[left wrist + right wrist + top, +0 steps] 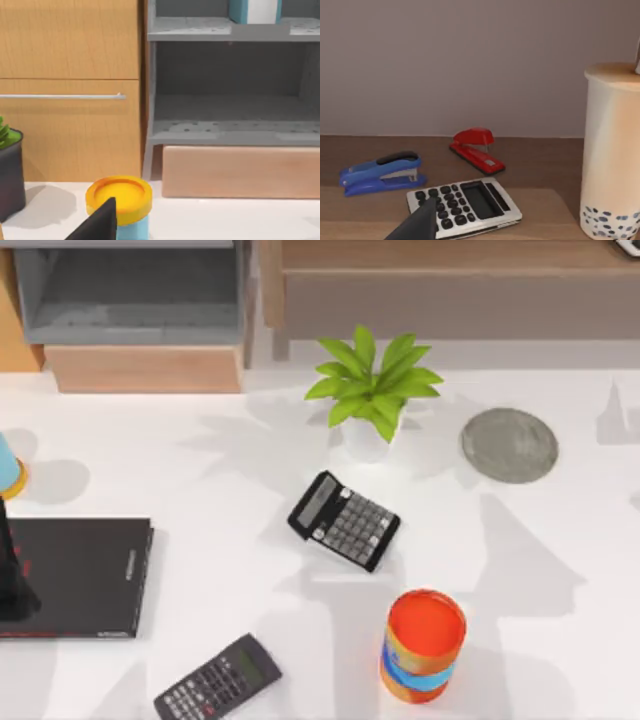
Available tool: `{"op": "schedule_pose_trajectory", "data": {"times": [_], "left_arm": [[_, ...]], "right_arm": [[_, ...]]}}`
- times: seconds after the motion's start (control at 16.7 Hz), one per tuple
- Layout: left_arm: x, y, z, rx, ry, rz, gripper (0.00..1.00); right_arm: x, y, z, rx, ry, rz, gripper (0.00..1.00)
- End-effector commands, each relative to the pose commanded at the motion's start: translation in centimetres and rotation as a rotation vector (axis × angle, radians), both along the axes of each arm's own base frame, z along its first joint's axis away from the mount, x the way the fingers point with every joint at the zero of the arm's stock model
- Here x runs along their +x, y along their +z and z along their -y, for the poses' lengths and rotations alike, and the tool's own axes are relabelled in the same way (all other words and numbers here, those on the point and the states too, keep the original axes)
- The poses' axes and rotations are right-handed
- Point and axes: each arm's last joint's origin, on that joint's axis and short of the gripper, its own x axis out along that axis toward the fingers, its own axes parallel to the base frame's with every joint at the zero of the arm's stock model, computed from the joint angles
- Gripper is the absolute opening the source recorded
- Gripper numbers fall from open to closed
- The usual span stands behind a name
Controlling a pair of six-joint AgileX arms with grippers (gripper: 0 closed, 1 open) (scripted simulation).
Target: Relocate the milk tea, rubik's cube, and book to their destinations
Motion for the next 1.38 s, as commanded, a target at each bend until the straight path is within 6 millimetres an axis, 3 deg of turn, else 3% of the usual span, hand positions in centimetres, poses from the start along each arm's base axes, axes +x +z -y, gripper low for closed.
{"op": "schedule_pose_trajectory", "data": {"times": [0.24,0.48,0.66,1.08,1.38], "left_arm": [[0.0,0.0,0.0,0.0,0.0,0.0,1.0],[0.0,0.0,0.0,0.0,0.0,0.0,1.0],[0.0,0.0,0.0,0.0,0.0,0.0,1.0],[0.0,0.0,0.0,0.0,0.0,0.0,1.0],[0.0,0.0,0.0,0.0,0.0,0.0,1.0]], "right_arm": [[7.6,-2.4,4.6,0.01,-0.001,-0.033,1.0],[11.9,-5.0,8.2,0.009,-0.001,-0.021,1.0],[13.1,-5.9,9.4,0.004,-0.001,-0.008,1.0],[13.5,-5.9,9.2,0.005,0.001,-0.01,1.0],[17.3,-5.8,8.6,0.004,0.001,-0.007,1.0]]}}
